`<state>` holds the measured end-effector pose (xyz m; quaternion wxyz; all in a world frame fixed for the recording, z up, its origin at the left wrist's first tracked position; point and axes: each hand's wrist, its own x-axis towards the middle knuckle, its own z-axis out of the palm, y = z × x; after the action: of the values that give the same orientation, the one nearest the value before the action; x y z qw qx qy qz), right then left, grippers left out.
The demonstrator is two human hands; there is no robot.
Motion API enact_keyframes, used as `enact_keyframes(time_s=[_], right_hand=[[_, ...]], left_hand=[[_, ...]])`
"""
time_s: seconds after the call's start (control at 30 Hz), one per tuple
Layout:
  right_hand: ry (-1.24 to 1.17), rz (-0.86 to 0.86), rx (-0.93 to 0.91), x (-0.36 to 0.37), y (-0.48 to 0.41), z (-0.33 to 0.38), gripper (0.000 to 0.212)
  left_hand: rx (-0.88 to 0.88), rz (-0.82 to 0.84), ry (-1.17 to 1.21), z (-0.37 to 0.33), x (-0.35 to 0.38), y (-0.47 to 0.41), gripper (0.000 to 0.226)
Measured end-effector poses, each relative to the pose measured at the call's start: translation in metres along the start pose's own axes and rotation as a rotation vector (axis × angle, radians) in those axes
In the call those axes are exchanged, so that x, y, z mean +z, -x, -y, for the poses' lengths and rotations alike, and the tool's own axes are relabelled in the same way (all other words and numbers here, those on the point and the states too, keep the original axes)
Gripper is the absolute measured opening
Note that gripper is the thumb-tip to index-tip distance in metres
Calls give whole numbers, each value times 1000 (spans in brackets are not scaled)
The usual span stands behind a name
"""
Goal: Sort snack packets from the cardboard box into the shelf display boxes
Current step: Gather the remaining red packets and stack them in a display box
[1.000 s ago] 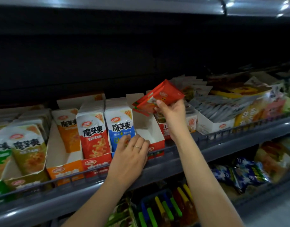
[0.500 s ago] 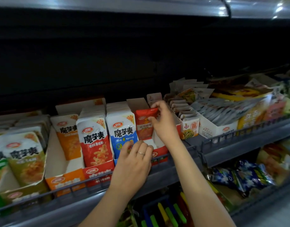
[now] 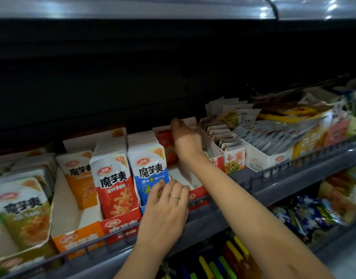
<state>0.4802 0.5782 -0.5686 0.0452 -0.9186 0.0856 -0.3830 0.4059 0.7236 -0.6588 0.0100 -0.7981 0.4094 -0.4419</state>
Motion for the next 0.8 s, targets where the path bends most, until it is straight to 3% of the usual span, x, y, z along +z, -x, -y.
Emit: enact_keyframes(time_s=[0.13, 0.27, 0.4, 0.6, 0.8], right_hand=[[-10, 12, -48, -6, 11, -2, 42], [42, 299, -230, 9, 14, -7, 38], [336, 502, -206, 46, -1, -12, 36], [576, 456, -172, 77, -8, -5, 51], [414, 474, -166, 44, 0, -2, 42]], left_hand=[[-2, -12, 6, 1, 0, 0, 26], [0, -19, 9, 0, 0, -1, 25], [-6, -18, 3, -1, -1, -1, 25], [-7, -12, -11, 0, -1, -1, 25], [-7, 15, -23, 0, -1, -1, 27]])
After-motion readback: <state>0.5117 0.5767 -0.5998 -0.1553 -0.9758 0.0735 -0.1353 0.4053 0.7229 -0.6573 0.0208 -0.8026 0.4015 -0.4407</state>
